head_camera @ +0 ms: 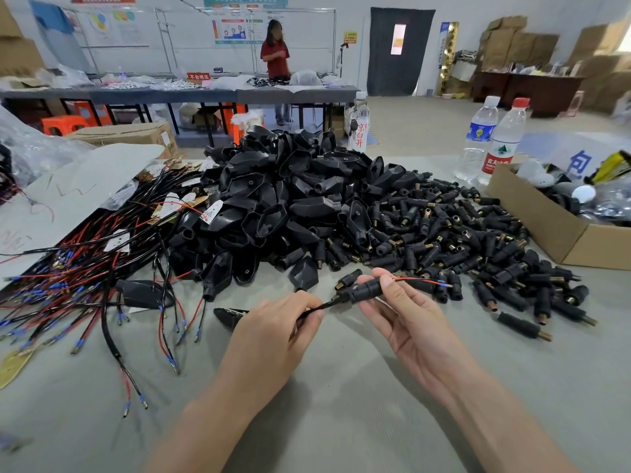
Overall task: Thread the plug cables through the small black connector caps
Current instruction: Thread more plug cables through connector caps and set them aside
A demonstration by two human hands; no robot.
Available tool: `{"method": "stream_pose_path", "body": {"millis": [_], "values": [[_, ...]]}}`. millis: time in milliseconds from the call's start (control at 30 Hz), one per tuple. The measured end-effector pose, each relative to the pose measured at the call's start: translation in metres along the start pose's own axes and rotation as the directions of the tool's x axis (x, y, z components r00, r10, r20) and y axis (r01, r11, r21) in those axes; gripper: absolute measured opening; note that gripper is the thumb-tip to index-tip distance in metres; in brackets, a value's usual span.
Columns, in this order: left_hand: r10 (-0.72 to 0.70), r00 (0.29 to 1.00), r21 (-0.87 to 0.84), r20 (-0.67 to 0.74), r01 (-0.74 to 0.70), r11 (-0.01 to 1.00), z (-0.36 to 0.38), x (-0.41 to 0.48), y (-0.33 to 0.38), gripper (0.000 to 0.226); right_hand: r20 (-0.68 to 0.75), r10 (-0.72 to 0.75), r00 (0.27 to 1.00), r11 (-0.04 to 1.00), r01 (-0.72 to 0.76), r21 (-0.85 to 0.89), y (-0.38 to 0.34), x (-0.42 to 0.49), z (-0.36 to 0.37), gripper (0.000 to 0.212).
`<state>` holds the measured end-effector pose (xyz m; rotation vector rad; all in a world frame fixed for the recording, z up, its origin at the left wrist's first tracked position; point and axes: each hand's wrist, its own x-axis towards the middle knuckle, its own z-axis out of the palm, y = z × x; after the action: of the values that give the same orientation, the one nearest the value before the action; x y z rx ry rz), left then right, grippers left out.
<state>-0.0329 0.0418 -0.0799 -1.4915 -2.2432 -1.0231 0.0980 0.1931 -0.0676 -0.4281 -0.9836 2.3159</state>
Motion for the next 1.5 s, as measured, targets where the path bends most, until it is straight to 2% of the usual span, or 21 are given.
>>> {"method": "stream_pose_path", "body": {"millis": [300, 433, 667, 800, 967, 1233, 1333, 1500], "values": [[0.021, 1.000, -0.027, -0.004, -0.021, 0.999, -0.002, 0.001, 0.000, 0.004, 0.011, 0.037, 0.999, 0.998, -0.037, 0.042, 0.001, -0.001, 0.000, 0.024], [0.026, 1.000, -0.058, 0.008, -0.026, 0.998, -0.002, 0.000, 0.002, 0.005, 0.041, 0.028, 0.999, 0.999, -0.029, 0.022, 0.002, 0.001, -0.002, 0.031], [0.101, 0.994, -0.006, 0.045, -0.101, 0.995, -0.006, 0.001, 0.009, 0.022, 0.136, 0.044, 0.990, 0.999, -0.044, 0.002, 0.007, 0.002, -0.004, 0.028], [0.093, 0.994, 0.016, 0.054, -0.094, 0.995, -0.006, 0.001, 0.008, 0.021, 0.167, 0.007, 0.986, 1.000, -0.005, -0.013, 0.007, 0.002, -0.004, 0.029], [0.053, 0.995, -0.022, 0.088, -0.052, 0.998, -0.003, -0.001, 0.006, 0.033, 0.196, 0.005, 0.981, 1.000, 0.000, -0.026, 0.007, 0.000, -0.003, 0.030], [0.061, 0.996, 0.054, 0.064, -0.065, 0.996, -0.002, -0.001, 0.008, 0.033, 0.155, 0.023, 0.988, 0.996, -0.008, -0.091, 0.012, -0.002, 0.001, 0.030], [0.041, 0.995, -0.001, 0.096, -0.041, 0.999, -0.001, 0.000, 0.007, 0.042, 0.132, 0.027, 0.991, 0.997, -0.018, -0.069, 0.013, -0.001, 0.002, 0.031], [-0.013, 0.998, -0.098, 0.053, 0.018, 0.995, 0.000, -0.001, 0.002, 0.018, 0.076, -0.028, 0.997, 0.999, 0.029, -0.017, 0.004, 0.003, -0.001, 0.024]]}}
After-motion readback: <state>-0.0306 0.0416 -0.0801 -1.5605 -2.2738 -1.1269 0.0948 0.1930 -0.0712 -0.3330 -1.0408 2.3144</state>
